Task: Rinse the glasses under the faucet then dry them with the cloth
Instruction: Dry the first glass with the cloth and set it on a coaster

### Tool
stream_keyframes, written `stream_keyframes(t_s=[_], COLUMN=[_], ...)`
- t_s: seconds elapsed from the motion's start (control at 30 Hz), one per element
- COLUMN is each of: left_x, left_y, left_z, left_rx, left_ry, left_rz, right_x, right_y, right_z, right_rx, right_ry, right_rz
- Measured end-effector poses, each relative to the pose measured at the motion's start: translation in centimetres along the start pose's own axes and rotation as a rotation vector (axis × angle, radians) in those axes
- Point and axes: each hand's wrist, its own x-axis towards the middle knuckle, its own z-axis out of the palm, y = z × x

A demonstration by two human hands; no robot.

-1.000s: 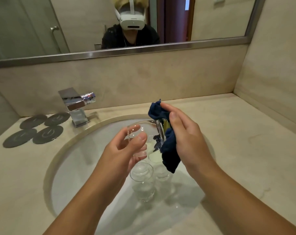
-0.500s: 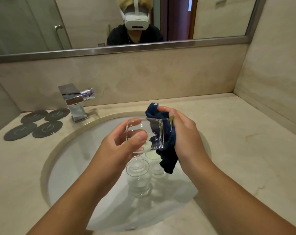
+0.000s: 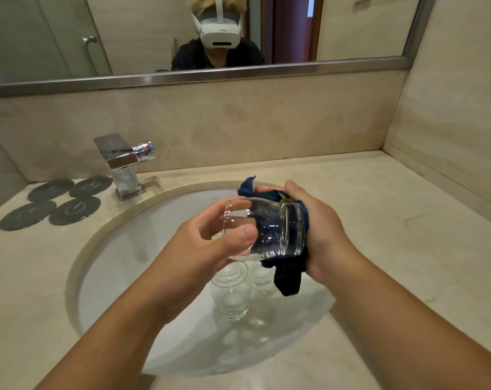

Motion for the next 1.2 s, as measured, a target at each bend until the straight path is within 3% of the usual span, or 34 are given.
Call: stream_keyframes(t_s=[0.1, 0.33, 0.57, 0.8, 0.93, 1.03, 1.2], left_x=[0.3, 0.7, 0.7, 0.4, -0.1, -0.2, -0.2], left_y=[-0.4, -0.3, -1.4, -0.6, -0.1, -0.1, 0.2], left_z=[0.2, 1.1, 0.8, 0.6, -0.2, -0.5, -0.5], left_rx=[-0.111, -0.384, 0.05, 0.109, 0.263, 0.358, 0.293], left_ry=[0.03, 0.158, 0.117, 0.112, 0.158, 0.177, 0.166], left_rz=[-0.041, -0.023, -0.02, 0.008, 0.043, 0.051, 0.014], right_x=[0.2, 0.5, 0.2, -0.4, -0.7, -1.2, -1.7], right_y=[0.3, 1.1, 0.3, -0.8, -1.2, -1.0, -0.8], right_z=[-0.2, 0.3, 0.0, -0.7, -1.1, -1.1, -1.1], right_rx=[0.066, 0.169, 0.114, -0.131, -0.376, -0.537, -0.565], right_ry=[-0.039, 0.004, 0.147, 0.162, 0.128, 0.077, 0.032], right_rz=[0.097, 0.034, -0.174, -0.452, -0.611, -0.643, -0.686])
